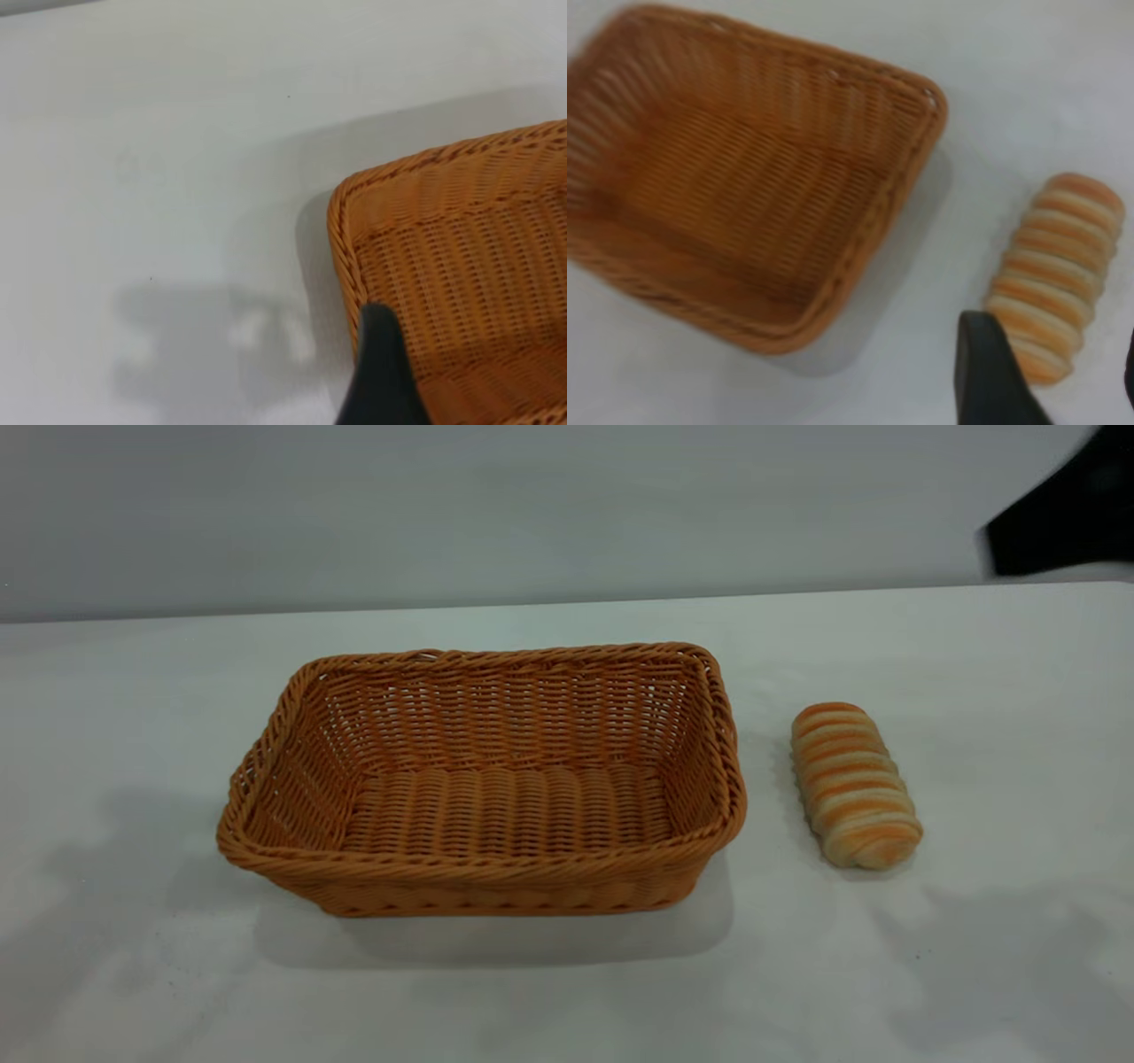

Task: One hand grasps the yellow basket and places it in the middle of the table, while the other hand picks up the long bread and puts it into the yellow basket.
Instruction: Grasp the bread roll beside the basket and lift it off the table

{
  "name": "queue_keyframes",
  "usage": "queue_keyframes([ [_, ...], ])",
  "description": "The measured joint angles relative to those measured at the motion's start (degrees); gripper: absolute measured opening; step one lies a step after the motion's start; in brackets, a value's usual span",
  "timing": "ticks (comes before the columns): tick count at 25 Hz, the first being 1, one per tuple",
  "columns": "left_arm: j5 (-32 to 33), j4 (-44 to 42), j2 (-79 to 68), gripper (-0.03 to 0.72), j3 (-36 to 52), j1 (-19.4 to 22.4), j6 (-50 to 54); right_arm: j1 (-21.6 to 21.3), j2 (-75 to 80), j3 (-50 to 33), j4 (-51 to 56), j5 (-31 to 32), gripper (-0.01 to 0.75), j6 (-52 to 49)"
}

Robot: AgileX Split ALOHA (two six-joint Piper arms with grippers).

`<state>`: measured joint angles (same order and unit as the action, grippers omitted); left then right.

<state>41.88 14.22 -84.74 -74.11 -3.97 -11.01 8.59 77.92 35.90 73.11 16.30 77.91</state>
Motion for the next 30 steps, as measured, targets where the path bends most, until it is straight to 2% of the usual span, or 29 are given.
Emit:
queue_keyframes([
  [4, 2.4, -0.2, 0.5, 0.571, 0.0, 0.0, 0.0, 2.8, 14.2, 5.9, 1.3, -6.8, 0.414, 1.1],
  [11, 4.2, -0.2, 0.6, 0.571, 0.0, 0.0, 0.0, 2.8, 34.0, 15.8, 2.4, -9.8, 0.413, 1.5],
  [16, 5.0, -0.2, 0.6, 0.571, 0.1, 0.0, 0.0, 2.8, 44.1, 21.5, 2.5, -10.2, 0.37, 2.6],
  [21, 5.6, -0.5, 0.6, 0.571, 0.1, 0.0, 0.0, 2.8, 49.4, 25.2, 2.6, -9.6, 0.279, 2.8],
  [23, 6.0, -0.9, 0.6, 0.571, 0.1, 0.0, 0.0, 2.8, 49.7, 25.4, 2.6, -9.5, 0.206, 2.9],
  [26, 6.5, -1.5, 0.6, 0.571, 0.1, 0.0, 0.0, 2.8, 48.9, 25.4, 1.8, -9.5, 0.057, 3.6],
  [30, 6.8, -1.7, 0.6, 0.571, 0.1, 0.0, 0.0, 2.8, 43.8, 25.4, 0.6, -10.4, 0.023, 4.0],
])
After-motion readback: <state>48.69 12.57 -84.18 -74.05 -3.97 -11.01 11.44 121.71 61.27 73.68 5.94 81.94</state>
